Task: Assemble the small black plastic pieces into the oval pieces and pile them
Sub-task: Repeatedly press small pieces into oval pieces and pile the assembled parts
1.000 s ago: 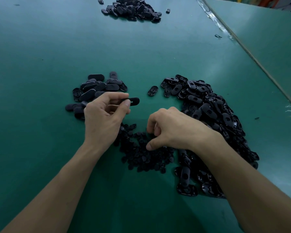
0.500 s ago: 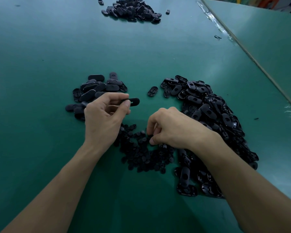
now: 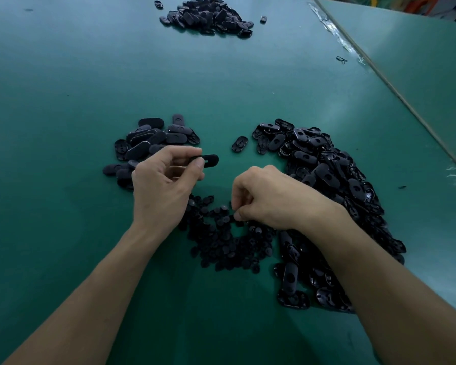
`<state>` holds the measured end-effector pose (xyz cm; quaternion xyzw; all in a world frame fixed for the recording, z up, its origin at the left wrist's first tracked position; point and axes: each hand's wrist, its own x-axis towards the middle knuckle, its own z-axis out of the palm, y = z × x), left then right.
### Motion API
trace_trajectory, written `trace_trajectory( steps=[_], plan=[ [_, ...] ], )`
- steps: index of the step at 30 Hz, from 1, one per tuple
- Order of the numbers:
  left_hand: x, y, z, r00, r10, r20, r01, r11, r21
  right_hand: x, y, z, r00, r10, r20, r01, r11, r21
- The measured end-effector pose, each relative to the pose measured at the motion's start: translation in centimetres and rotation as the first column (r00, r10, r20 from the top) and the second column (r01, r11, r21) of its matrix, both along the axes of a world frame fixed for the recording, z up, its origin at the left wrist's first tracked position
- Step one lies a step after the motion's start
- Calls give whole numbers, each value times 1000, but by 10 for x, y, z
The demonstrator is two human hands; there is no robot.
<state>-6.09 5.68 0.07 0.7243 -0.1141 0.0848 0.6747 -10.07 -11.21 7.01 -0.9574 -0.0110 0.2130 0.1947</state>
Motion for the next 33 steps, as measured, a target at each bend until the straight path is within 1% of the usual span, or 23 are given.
trace_trajectory(
  steps=[3, 5, 8, 11, 16, 19, 23, 26, 28, 31, 33],
  plan=[
    [0, 0, 0, 1000, -1, -2, 1, 1000, -5, -1, 0, 1, 998, 5, 56, -6, 1000, 24],
    [1, 1, -1, 1000, 0, -2, 0, 1000, -7, -2, 0, 1, 994, -17, 111, 9, 997, 72],
    [1, 1, -2, 1000, 5, 16, -5, 1000, 12, -3, 3, 0, 980, -69, 186, 37, 985, 171],
    [1, 1, -3, 1000, -3, 30, 2, 1000, 24, -4, 4, -3, 960, -126, 248, 66, 969, 237],
    [0, 1, -2, 998, -37, 41, 35, 999, 38, -8, 7, -8, 927, -196, 320, 101, 951, 292],
    [-3, -1, -2, 996, -69, 51, 64, 994, 92, -10, 10, -11, 899, -258, 355, 137, 934, 331],
    [-4, 0, -1, 992, -92, 82, 79, 985, 150, -14, 15, -15, 847, -379, 372, 208, 882, 424],
    [-4, 1, -1, 990, -111, 88, 94, 980, 174, -21, 24, -20, 794, -473, 382, 228, 814, 535],
    [-4, 1, 0, 986, -137, 100, 116, 974, 194, -25, 31, -25, 757, -514, 405, 230, 789, 570],
    [-3, 2, -1, 985, -140, 106, 120, 977, 176, -26, 34, -29, 693, -563, 451, 211, 756, 620],
    [-3, 2, -1, 987, -128, 96, 113, 983, 143, -24, 35, -28, 658, -571, 491, 195, 759, 622]
  ],
)
